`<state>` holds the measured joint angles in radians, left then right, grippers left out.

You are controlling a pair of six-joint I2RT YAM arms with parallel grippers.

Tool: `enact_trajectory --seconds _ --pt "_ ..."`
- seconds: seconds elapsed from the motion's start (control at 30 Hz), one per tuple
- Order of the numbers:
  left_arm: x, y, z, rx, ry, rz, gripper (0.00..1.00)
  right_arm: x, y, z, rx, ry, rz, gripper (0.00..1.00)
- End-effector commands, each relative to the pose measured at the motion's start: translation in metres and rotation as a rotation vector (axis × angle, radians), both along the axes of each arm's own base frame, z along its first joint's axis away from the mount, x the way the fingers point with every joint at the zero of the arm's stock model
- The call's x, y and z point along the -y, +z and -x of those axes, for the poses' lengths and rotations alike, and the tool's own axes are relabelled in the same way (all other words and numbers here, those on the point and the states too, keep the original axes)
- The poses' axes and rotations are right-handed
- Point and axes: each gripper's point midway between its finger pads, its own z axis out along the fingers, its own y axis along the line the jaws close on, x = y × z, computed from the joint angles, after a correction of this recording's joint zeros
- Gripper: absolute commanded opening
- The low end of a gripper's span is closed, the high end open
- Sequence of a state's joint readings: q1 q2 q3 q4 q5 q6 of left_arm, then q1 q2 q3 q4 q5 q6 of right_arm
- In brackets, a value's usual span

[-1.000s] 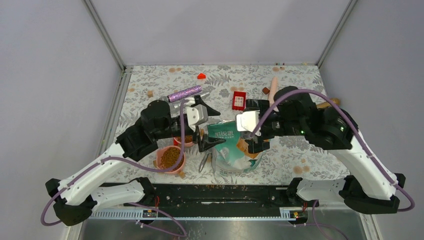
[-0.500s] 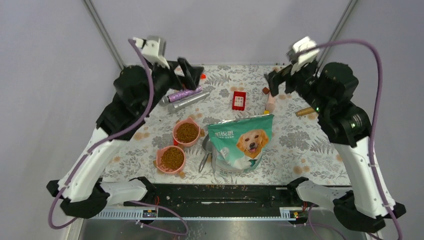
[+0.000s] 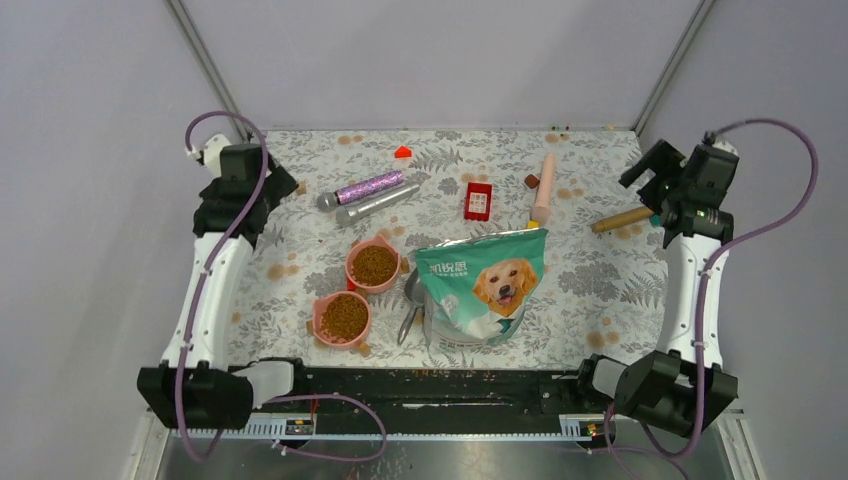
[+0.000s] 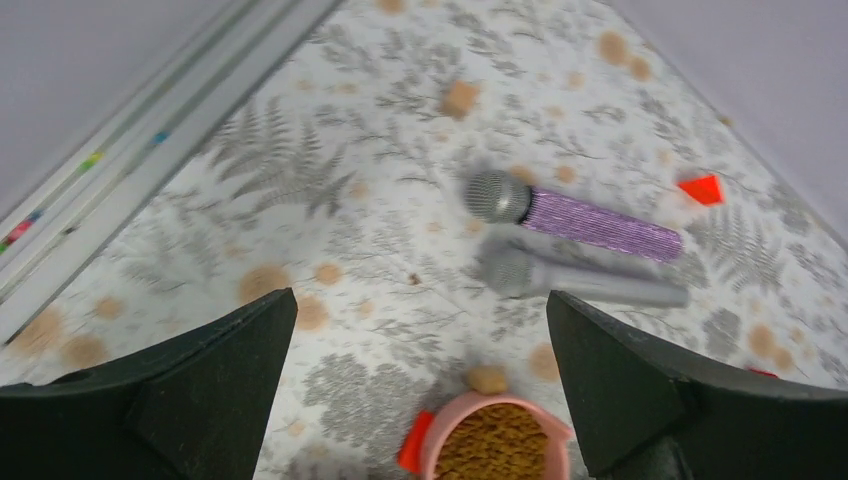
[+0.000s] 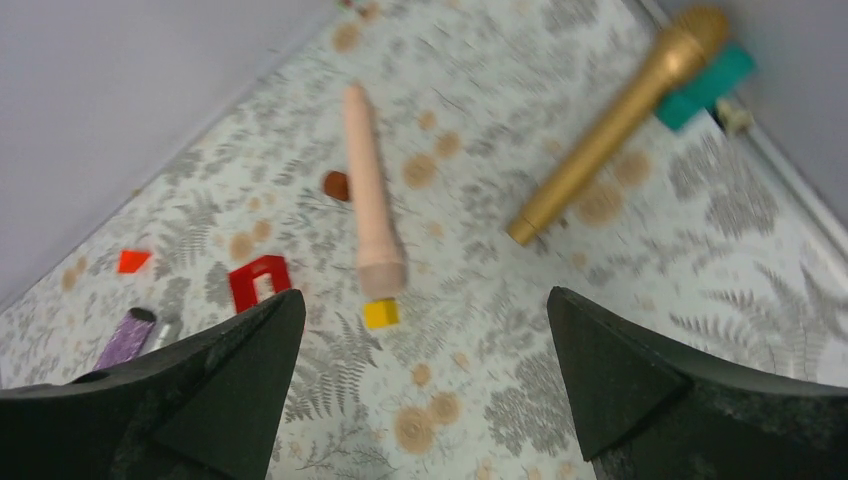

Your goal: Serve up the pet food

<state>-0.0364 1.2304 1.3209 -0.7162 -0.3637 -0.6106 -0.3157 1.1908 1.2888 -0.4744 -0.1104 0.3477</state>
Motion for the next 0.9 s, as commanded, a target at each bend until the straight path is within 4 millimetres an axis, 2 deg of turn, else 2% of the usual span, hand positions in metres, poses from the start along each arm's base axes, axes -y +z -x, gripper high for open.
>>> enact_trajectory --seconds 0.0,0.07,0.17,0.3,0.43,0.53,0.73,0.87 --pt "-0.031 0.024 0.040 0.116 0.165 -0.041 0.99 0.019 -0.033 0.021 -0.028 -0.130 -0.091 0.99" --pt "-0.037 0.028 0.051 0.141 0.196 -0.058 0.99 0.027 -0.048 0.030 -0.061 -0.180 -0.063 0.99" --pt "-0.035 0.037 0.058 0.183 0.185 -0.052 0.99 0.029 -0.052 0.036 -0.065 -0.199 -0.051 0.99" --pt "-0.030 0.034 0.064 0.209 0.152 -0.033 0.99 0.026 -0.038 0.043 -0.020 -0.197 -0.036 0.99" --pt "-0.025 0.027 0.067 0.226 0.128 -0.016 0.99 0.034 -0.029 0.059 0.016 -0.248 0.028 1.00" --pt "-0.020 0.031 0.069 0.240 0.096 -0.007 0.99 0.031 -0.022 0.065 0.042 -0.241 0.046 0.99" --pt "-0.013 0.038 0.071 0.264 0.056 0.005 0.99 0.010 -0.017 0.060 0.068 -0.125 0.009 1.00" --pt "-0.009 0.038 0.071 0.280 0.036 0.018 0.99 0.010 -0.017 0.061 0.065 -0.120 0.018 0.99"
